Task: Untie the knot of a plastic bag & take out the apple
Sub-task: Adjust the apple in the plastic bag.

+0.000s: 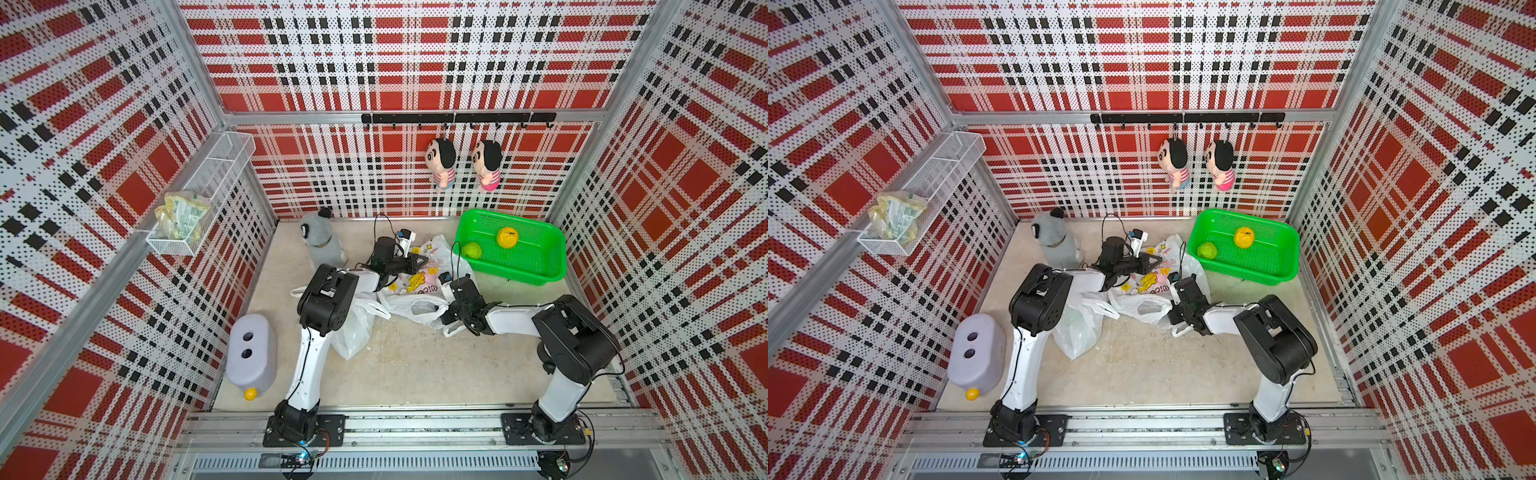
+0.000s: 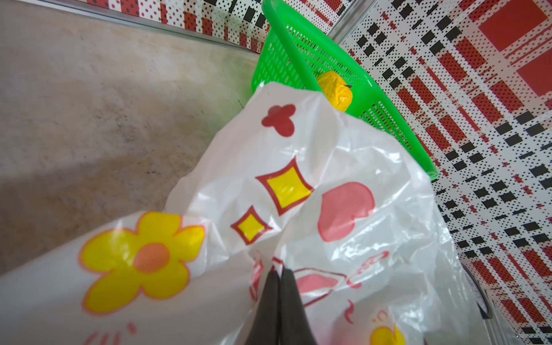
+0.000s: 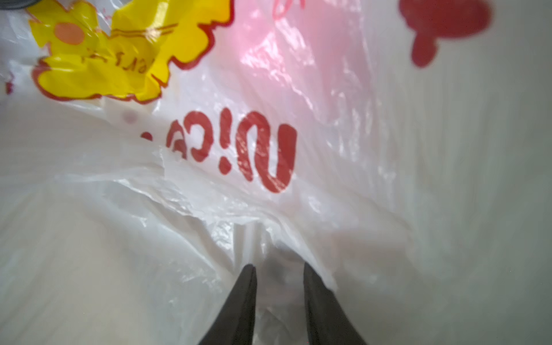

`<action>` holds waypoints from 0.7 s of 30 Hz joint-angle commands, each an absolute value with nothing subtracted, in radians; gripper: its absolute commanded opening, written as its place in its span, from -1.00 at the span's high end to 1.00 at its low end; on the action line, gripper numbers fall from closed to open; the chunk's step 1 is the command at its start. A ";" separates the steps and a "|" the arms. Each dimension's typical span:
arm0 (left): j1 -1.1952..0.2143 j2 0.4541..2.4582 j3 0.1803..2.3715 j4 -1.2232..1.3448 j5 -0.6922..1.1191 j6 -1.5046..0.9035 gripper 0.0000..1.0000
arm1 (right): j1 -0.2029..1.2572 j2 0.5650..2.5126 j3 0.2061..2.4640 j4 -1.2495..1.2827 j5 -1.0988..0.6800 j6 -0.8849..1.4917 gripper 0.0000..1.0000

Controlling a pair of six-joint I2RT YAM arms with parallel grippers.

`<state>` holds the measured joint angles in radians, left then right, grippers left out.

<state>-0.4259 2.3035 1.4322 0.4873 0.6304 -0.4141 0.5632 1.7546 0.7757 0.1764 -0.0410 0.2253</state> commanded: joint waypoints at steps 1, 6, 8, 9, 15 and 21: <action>-0.422 2.330 1.456 0.482 0.627 -0.404 1.00 | 0.556 1.778 0.827 0.165 -0.056 0.212 0.38; -0.425 2.336 1.458 0.480 0.629 -0.403 1.00 | 0.557 1.793 0.849 0.194 -0.040 0.221 0.29; -0.426 2.341 1.463 0.479 0.633 -0.405 1.00 | 0.557 1.812 0.871 0.234 -0.028 0.219 0.28; -0.428 2.341 1.463 0.479 0.635 -0.405 1.00 | 0.556 1.824 0.888 0.256 -0.024 0.210 0.29; -0.429 2.343 1.461 0.473 0.646 -0.399 1.00 | 0.560 1.806 0.933 0.408 0.012 0.195 0.38; -0.430 2.356 1.472 0.467 0.660 -0.399 1.00 | 0.562 1.794 0.937 0.455 0.001 0.173 0.31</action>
<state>-0.4271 2.3314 1.4483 0.4786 0.6369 -0.4137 0.5602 1.8160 0.9203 0.3981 0.0017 0.1951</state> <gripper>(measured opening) 0.046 0.346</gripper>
